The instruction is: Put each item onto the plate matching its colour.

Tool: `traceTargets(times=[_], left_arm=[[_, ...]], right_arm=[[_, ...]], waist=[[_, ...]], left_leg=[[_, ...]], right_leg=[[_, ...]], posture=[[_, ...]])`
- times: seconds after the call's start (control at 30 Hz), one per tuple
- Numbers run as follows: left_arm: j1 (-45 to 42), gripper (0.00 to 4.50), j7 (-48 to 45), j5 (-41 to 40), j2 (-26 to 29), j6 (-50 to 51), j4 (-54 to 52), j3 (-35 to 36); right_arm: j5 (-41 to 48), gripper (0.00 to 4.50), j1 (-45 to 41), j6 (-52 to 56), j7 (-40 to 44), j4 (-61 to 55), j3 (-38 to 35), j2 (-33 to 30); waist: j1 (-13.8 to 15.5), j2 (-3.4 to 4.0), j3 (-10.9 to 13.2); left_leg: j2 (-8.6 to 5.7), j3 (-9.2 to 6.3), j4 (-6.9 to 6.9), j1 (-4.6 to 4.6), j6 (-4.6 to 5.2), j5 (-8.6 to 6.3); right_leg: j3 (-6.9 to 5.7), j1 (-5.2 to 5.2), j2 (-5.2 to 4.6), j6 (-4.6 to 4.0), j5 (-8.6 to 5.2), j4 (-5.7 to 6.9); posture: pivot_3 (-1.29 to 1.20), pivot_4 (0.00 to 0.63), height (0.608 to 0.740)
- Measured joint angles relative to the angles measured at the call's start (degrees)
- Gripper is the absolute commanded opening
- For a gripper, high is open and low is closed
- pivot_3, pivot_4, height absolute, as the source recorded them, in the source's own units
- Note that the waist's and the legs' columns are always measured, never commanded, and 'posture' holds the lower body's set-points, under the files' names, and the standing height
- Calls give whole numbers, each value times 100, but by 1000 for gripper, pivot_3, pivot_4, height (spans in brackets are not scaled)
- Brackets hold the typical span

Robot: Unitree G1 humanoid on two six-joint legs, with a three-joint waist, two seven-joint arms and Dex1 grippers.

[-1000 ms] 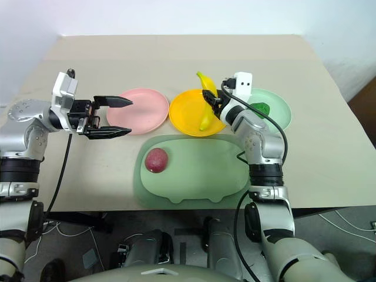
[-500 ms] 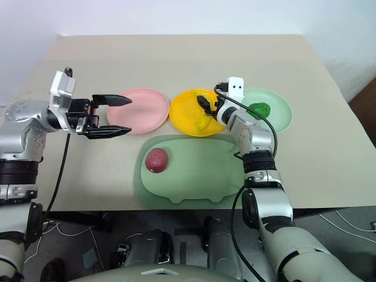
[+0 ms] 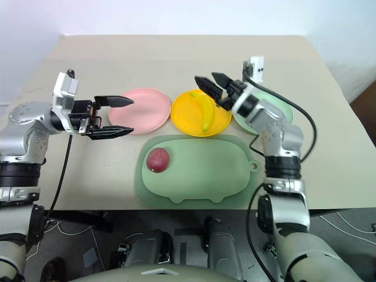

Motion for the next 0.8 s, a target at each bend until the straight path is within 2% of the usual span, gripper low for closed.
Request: traceTargets(times=[0.13,0.27,0.57,0.67,0.8], left_arm=[[1,4500,205,38,-130,-23,-23,-4],[51,4500,197,35,-140,19,-203,-10],[107,4500,71,35,-127,49,-227,-11],[260,4500,98,30,-140,232,-372,-58],[591,4500,273,-37,-293,472,-898,-244]], right_arm=[[-48,4435,788,-49,744,-94,201,-497],[120,4435,1345,212,1714,-617,412,-1267],[2,4435,1403,-126,2754,-832,454,-2191],[-385,4435,1464,-835,3009,-711,558,-2303],[-375,4435,1504,-848,3311,-600,658,-2303]], waist=[[-2,1,1],[-8,1,1],[28,-1,1],[18,-3,0],[18,-3,1]], left_leg=[[-1,1,0,-1,0,0],[1,1,-1,4,0,0],[-2,1,3,4,1,0],[-1,1,2,7,0,0],[-1,1,3,7,0,0]], right_leg=[[0,-2,0,0,0,-1],[1,-3,1,0,0,-1],[0,1,0,0,-1,-3],[0,4,1,1,-1,-4],[1,4,0,1,-1,-3]], posture=[[0,150,704],[0,150,704],[0,150,704],[0,150,704],[0,150,704]])
